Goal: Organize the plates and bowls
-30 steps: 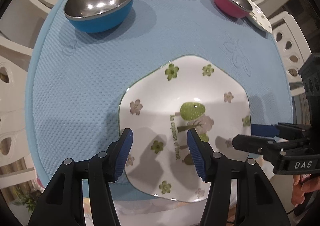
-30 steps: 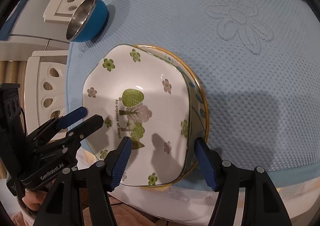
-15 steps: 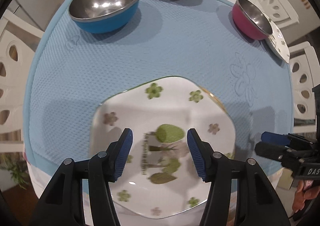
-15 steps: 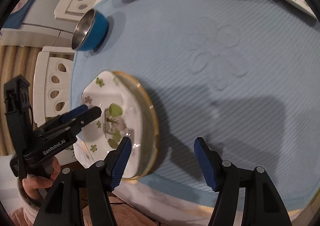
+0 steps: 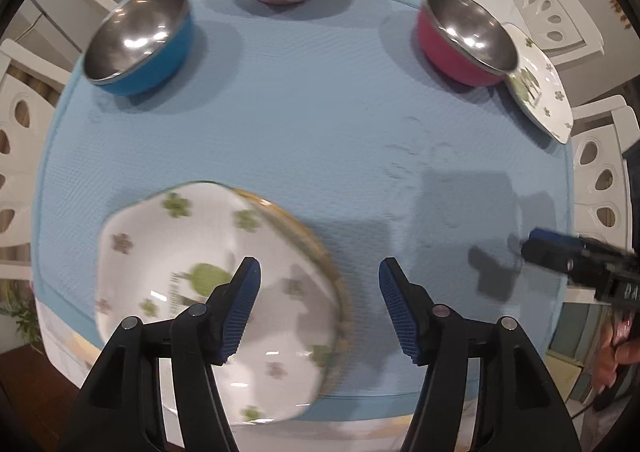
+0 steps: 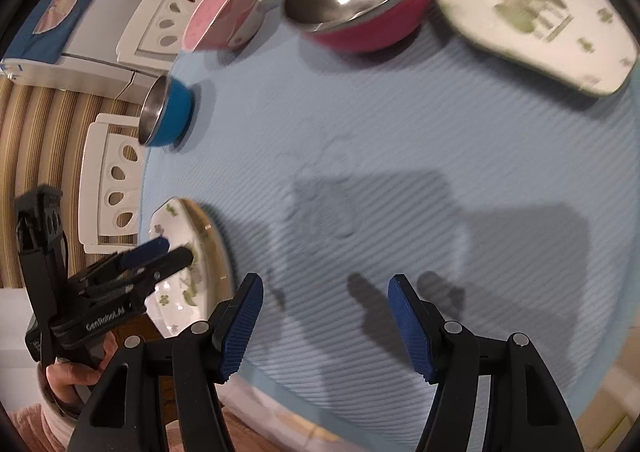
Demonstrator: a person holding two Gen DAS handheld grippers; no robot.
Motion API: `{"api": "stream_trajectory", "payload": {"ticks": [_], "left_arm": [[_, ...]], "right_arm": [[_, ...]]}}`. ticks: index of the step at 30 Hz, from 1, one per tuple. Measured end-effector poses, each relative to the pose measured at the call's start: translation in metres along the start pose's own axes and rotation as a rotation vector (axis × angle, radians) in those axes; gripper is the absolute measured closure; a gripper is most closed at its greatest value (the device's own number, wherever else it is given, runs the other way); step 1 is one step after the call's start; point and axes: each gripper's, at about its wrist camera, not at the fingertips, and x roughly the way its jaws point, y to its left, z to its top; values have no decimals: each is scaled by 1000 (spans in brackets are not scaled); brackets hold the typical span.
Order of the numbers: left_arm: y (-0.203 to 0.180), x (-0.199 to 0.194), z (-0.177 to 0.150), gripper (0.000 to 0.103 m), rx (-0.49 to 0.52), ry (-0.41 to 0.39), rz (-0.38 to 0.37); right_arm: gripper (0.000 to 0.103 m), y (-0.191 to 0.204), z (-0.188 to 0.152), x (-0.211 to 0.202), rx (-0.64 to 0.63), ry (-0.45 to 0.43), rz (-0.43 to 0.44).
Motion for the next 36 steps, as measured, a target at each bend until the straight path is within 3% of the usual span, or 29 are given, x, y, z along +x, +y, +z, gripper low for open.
{"api": "stream_trajectory", "payload": {"ticks": [7, 18, 28, 36], "left_arm": [[-61, 2, 10, 43, 8, -4, -46], [-149, 13, 66, 43, 10, -37, -70], [-190, 24, 107, 43, -45, -58, -107], [-207, 52, 125, 43, -69, -49, -113]], "right_arm": [[40, -48, 29, -32, -31, -16, -49], [40, -97, 84, -84, -78, -84, -94], [39, -130, 156, -120, -91, -161, -114], [39, -160, 210, -110, -59, -215, -155]]}}
